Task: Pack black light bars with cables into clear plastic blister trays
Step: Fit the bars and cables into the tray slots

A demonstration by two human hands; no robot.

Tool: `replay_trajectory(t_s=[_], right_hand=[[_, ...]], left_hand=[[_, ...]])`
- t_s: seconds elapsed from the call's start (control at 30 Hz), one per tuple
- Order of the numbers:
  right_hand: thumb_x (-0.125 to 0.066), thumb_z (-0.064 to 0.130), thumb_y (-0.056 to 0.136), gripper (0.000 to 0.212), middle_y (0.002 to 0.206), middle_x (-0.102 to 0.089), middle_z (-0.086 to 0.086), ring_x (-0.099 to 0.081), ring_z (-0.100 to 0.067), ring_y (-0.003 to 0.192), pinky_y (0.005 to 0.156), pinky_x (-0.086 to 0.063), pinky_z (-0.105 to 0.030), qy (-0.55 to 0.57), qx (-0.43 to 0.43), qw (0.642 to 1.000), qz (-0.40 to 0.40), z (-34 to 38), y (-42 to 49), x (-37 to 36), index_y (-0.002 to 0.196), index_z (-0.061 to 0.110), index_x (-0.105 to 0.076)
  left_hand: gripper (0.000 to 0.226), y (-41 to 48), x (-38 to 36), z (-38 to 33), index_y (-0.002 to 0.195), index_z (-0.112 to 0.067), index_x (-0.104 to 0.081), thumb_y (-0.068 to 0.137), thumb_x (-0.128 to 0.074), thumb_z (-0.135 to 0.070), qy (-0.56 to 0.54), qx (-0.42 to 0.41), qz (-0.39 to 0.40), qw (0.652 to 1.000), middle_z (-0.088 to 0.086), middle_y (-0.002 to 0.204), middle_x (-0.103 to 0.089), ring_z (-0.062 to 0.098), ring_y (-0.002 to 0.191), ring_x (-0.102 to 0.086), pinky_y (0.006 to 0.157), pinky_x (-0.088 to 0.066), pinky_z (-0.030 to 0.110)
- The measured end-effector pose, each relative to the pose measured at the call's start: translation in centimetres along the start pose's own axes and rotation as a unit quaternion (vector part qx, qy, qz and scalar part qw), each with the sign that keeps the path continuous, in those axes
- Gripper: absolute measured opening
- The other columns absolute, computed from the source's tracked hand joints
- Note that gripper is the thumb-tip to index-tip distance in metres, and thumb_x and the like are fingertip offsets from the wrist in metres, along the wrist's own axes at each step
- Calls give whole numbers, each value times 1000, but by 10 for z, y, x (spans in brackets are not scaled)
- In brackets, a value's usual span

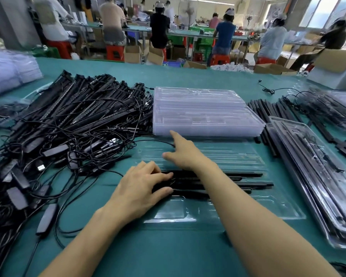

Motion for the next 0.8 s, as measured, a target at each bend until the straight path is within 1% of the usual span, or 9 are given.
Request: replay_trajectory(t_s=[0.1, 0.13, 0.23, 0.37, 0.43, 0.5, 0.63, 0.7, 0.8], right_hand=[[-61, 24, 91, 20, 80, -62, -8, -54, -23, 81, 76, -43, -31, 72, 35, 994, -75, 22, 4, 16, 97, 5, -68], [-59, 27, 93, 24, 70, -58, -9, -51, -21, 72, 69, -41, -31, 105, 72, 987, -94, 32, 0, 23, 85, 6, -68], [-59, 32, 96, 25, 75, -69, 1, -58, -7, 72, 75, -49, -31, 249, 191, 946, -81, 60, -28, 40, 77, 19, -71], [-60, 28, 93, 19, 83, -71, 12, -61, -2, 83, 82, -47, -21, 501, 264, 823, -52, 55, -74, 78, 80, 28, -74], [-69, 31, 86, 10, 87, -71, 8, -62, -8, 87, 89, -45, -26, 621, 262, 738, -24, 37, -93, 92, 83, 24, -76], [-66, 29, 87, 15, 83, -66, 3, -60, -14, 85, 96, -43, -33, 687, 237, 687, 1, 18, -107, 96, 77, 20, -71], [-64, 42, 83, 37, 56, -38, 2, -43, -17, 58, 99, -44, -41, 730, 146, 668, 1, -21, -122, 87, 56, 22, -48], [-76, 49, 74, 48, 53, -29, 3, -38, -16, 54, 98, -49, -41, 717, 102, 688, -31, -40, -125, 83, 54, 23, -42], [-71, 33, 76, 35, 54, -39, 1, -44, -16, 56, 94, -55, -41, 723, 5, 683, -101, -74, -123, 77, 55, 19, -47]], left_hand=[[54, 0, 5, 3, 120, -36, -68, 84, -46, -70, -39, 18, -12, 999, -17, 95, -54, 9, 92, -50, 89, -42, 32], [53, -1, 9, 5, 113, -34, -71, 84, -43, -70, -69, 24, -29, 997, -18, 92, -57, 7, 90, -52, 87, -43, 32], [40, -4, 23, 9, 89, -29, -69, 86, -49, -62, -151, 34, -92, 984, -17, 82, -62, 3, 82, -58, 77, -49, 33], [30, -8, 47, 13, 85, -28, -71, 82, -59, -55, -227, 38, -151, 961, -16, 79, -69, 5, 78, -65, 71, -53, 28], [25, -11, 64, 18, 91, -32, -70, 81, -62, -53, -273, 45, -196, 941, -17, 84, -71, 4, 81, -67, 72, -54, 20], [22, -17, 81, 24, 92, -34, -61, 80, -66, -53, -277, 67, -261, 922, -10, 83, -67, 6, 72, -65, 62, -52, 15], [48, -35, 116, 18, 69, -24, -37, 81, -78, -45, -80, 91, -404, 907, -11, 57, -36, 6, 45, -36, 46, -29, 15], [48, -37, 116, 4, 60, -19, -39, 84, -76, -37, -77, 32, -409, 909, -7, 50, -36, 11, 40, -35, 42, -29, 19], [47, -42, 106, -9, 58, -14, -41, 82, -73, -38, -79, -20, -392, 916, -4, 50, -37, 14, 42, -35, 41, -29, 22]])
Point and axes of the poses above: each hand's wrist, its own y-axis towards the middle knuckle, its own x-axis out of the back of the hand, z = x × y, the point moved 9 cm from there along y, towards the middle knuckle
